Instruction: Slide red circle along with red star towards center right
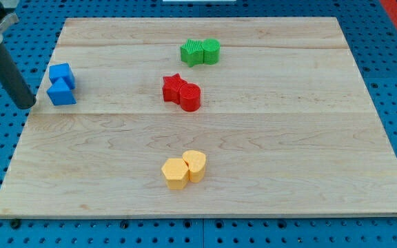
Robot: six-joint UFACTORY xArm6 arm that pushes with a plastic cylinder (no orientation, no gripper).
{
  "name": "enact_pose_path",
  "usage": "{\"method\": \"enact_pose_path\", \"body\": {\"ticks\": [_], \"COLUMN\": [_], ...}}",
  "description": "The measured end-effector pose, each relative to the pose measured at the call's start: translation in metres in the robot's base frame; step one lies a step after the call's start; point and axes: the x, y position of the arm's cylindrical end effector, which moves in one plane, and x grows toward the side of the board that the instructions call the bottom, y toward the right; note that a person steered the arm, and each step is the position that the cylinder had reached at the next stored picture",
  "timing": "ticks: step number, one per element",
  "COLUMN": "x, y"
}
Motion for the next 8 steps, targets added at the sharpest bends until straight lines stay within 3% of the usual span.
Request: {"method": "enact_pose_path", "body": {"ticks": [1,2,3,6,7,8], "x": [0.000,0.025,0.033,-0.024,-0.026,-0.022], "y": [0.000,0.039,0.125,0.202,0.270,0.282]}}
